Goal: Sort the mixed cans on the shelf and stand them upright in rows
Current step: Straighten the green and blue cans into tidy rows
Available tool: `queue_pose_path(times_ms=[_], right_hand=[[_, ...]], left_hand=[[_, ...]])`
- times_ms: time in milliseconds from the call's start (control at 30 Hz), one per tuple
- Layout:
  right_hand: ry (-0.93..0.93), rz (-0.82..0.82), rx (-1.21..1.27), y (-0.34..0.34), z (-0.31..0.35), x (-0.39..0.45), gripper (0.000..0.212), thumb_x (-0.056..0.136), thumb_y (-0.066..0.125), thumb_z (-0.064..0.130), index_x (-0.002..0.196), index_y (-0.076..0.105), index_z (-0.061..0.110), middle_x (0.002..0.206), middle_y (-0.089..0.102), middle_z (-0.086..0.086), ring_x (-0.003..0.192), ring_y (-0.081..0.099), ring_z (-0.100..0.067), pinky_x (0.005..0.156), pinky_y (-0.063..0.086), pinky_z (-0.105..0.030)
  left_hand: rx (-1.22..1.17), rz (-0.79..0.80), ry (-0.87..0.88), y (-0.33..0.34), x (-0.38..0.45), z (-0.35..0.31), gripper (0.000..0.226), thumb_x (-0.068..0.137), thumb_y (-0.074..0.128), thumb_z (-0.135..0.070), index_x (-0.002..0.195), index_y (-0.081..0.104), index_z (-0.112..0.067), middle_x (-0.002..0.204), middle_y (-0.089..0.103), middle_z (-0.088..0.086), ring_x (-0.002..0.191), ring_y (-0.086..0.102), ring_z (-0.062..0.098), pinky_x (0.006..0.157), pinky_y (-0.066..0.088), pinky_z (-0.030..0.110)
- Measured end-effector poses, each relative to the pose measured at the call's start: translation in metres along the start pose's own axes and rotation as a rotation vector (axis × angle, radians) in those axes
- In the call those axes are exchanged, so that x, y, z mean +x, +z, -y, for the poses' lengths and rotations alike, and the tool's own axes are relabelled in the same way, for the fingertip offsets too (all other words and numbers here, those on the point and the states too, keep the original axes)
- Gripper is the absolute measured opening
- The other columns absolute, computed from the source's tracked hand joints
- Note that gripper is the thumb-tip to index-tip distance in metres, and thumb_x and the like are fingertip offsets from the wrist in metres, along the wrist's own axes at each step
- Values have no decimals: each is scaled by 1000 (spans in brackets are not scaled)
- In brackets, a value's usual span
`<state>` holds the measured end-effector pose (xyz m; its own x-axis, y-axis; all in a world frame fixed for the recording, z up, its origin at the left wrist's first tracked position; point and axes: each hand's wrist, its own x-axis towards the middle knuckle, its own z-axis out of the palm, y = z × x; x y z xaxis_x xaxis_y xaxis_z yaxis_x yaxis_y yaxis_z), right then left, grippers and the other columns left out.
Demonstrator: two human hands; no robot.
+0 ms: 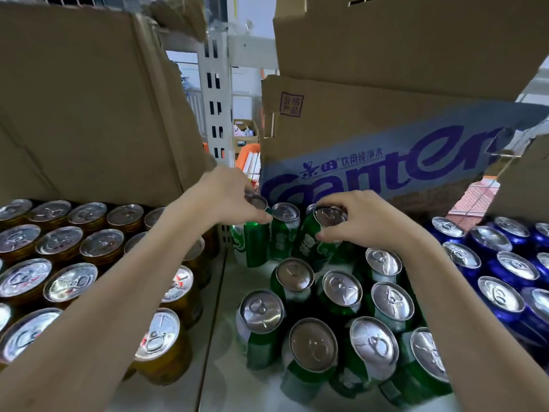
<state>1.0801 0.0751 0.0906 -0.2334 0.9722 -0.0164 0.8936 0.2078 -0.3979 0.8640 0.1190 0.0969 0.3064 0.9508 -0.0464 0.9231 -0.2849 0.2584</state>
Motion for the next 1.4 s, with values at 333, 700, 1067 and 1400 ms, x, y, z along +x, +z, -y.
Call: queue_pose_path(times_ms=[333, 700, 1067, 1400], right_hand=[[-69, 178, -57, 17, 13, 22, 55, 79, 71, 26, 130, 51, 25, 117, 56, 6, 100, 52, -10, 80, 40, -20], [-183, 295, -5, 47, 19, 41, 57, 77, 62, 8, 131, 52, 24, 123, 56, 8, 112, 51, -7, 94, 40, -21], [25, -50, -74, 67, 30, 27, 64, 77, 69, 44, 132, 46, 21, 127, 44, -3, 115, 45, -21, 87, 38, -28], [237, -76, -80, 85, 44, 33, 39, 83, 64, 26, 115, 50, 8, 108, 42, -10, 99, 48, -27, 73, 33, -25]], left_hand=[[-3, 247, 256, 29, 2, 19, 41, 77, 74, -19, 116, 61, -22, 109, 60, -7, 104, 54, 16, 84, 42, 24], [31, 268, 314, 38, 10, 38, 63, 81, 69, -14, 139, 43, -23, 140, 47, -4, 128, 40, 13, 103, 31, 25], [-25, -41, 86, 72, -8, 39, 37, 75, 70, -14, 110, 57, -15, 109, 59, 7, 99, 56, 23, 80, 47, 29], [-145, -133, 149, 81, -7, 50, 42, 80, 70, -13, 119, 56, -13, 116, 59, 4, 108, 53, 20, 88, 42, 28]])
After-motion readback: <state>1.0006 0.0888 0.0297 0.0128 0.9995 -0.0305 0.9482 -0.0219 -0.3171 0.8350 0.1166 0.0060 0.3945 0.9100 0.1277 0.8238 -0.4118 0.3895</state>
